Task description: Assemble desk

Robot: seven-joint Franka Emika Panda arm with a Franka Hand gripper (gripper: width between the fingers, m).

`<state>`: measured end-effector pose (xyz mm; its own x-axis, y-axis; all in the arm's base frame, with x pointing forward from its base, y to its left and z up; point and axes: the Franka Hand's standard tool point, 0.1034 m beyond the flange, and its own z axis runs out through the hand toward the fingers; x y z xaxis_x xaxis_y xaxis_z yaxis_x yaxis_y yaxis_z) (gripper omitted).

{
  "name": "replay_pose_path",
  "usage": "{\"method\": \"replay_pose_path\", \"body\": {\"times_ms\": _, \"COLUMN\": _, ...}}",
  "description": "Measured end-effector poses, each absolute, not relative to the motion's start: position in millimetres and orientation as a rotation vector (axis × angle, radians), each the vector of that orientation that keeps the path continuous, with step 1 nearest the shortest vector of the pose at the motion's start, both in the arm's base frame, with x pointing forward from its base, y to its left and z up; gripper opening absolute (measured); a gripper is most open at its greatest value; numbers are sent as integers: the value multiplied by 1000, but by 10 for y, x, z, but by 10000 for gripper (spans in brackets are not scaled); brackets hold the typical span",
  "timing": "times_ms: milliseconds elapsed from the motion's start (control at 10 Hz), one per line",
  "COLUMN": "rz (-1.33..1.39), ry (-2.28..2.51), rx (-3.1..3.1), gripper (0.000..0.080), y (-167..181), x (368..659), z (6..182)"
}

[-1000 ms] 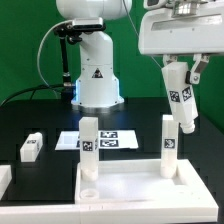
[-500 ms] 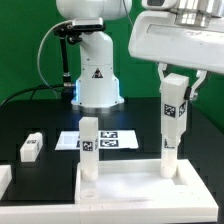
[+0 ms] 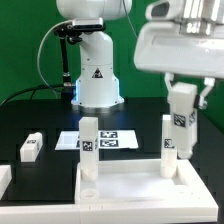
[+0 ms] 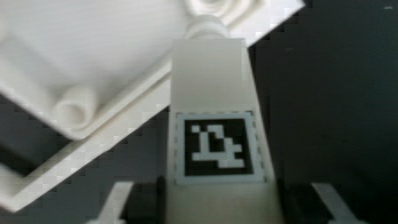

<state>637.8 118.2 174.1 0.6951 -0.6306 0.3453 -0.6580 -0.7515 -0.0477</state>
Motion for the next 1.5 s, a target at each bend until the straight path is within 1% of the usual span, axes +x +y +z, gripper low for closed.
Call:
{"method": "replay_pose_path", "body": {"times_ms": 200, "rz": 529, "ry": -1113, "rx": 2803, "gripper": 288, "y": 1306, "x": 6319, "z": 1652}}
{"method": "replay_pose_path", "body": {"times_ms": 300, "rz": 501, "ry": -1099, "rx": 2783, "gripper": 288, "y": 1267, "x": 6293, "z": 1589}}
{"method": "replay_pose_path", "body": {"times_ms": 500, "rz": 467, "ry": -1081, "rx": 2746, "gripper": 288, "y": 1190, "x": 6330, "z": 1472}}
{"method": "replay_pose_path", "body": {"times_ms": 800, "rz": 475, "ry": -1073, "rx": 2764, "gripper": 288, "y": 1192, "x": 6436, "z": 1432}}
{"method": "replay_pose_path", "body": {"times_ms": 1200, "rz": 445, "ry": -1122, "rx": 2764, "gripper": 288, "y": 1209, "x": 6445, "z": 1244}}
{"method": "replay_pose_path", "body": {"times_ms": 1500, "rz": 417, "ry": -1159, "rx": 2765, "gripper": 288, "y": 1222, "x": 6423, "z": 1226}}
